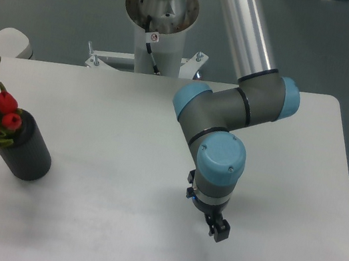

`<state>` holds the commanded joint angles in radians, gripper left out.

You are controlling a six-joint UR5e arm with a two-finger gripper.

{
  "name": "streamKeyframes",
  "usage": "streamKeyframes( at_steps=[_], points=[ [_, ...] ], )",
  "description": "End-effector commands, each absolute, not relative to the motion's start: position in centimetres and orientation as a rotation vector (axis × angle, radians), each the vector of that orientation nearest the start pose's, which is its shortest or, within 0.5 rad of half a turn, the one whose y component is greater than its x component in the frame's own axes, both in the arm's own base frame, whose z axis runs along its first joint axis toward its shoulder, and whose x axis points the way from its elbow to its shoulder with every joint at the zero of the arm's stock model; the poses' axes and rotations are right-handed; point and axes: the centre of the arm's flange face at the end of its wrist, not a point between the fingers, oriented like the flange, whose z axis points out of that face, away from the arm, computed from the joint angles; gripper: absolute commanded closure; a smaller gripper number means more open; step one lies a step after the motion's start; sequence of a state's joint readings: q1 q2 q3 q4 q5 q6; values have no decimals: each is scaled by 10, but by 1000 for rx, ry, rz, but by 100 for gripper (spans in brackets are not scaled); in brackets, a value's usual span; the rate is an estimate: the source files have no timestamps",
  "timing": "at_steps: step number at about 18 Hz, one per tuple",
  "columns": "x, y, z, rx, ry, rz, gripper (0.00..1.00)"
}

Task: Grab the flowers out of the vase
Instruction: 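Open the gripper and start moving it toward the black vase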

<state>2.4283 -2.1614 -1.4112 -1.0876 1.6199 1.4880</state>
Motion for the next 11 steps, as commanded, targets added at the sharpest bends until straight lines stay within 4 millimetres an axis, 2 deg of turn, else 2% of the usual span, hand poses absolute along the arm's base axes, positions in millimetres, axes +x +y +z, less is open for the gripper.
streamKeyframes(
  at_steps=[4,8,11],
  points=[
    [-435,557,256,-3009,982,108,0],
    [-428,557,250,-3056,795,94,0],
    [-425,557,250,-3051,789,119,0]
  ],
)
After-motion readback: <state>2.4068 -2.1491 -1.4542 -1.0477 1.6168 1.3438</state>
